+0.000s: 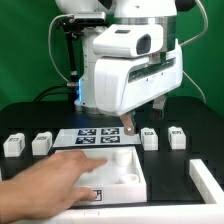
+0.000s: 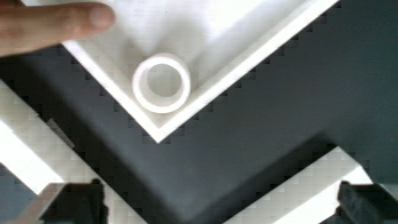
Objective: Assemble one leg
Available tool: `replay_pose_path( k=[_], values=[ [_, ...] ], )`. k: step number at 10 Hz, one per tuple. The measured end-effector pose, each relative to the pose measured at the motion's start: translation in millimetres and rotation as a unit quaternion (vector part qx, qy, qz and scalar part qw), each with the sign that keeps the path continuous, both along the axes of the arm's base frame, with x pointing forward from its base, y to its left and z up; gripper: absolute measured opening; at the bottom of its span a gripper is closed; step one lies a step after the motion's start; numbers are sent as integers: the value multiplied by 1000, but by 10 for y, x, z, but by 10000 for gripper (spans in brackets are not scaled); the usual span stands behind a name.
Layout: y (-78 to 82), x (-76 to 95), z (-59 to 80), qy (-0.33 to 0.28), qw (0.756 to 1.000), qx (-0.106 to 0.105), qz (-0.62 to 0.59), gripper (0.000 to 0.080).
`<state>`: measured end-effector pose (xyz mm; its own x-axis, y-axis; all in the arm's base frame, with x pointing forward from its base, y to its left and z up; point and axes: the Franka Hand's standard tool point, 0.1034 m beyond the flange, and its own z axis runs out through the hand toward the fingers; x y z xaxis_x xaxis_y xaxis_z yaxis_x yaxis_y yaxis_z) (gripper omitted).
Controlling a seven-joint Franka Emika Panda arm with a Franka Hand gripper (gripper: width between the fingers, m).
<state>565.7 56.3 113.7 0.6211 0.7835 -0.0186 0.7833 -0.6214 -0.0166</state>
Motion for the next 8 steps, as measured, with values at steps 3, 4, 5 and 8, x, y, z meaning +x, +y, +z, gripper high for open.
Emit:
replay_pose_path(
  k=[3,4,5,8],
  values=[
    [0,-3,-8,1,1000,0,0,650],
    [0,-3,-9,1,1000,0,0,650],
    [0,-4,-9,1,1000,0,0,650],
    [0,-5,-12,1,1000,0,0,650]
  ],
)
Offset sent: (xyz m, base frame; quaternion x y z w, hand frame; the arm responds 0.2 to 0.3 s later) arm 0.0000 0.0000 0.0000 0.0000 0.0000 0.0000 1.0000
